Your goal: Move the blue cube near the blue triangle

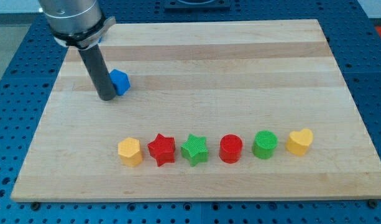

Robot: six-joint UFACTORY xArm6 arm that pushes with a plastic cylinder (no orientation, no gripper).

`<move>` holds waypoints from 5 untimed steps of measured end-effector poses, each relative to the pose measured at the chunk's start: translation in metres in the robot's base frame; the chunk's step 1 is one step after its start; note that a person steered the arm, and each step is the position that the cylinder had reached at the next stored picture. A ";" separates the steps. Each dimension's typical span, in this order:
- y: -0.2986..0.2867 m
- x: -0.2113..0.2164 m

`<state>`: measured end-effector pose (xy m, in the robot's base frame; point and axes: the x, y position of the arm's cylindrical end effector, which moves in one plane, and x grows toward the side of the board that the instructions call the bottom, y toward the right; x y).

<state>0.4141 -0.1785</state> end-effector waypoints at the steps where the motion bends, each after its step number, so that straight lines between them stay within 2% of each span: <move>1: 0.007 -0.017; 3: 0.016 -0.045; 5: 0.051 -0.048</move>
<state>0.3658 -0.1273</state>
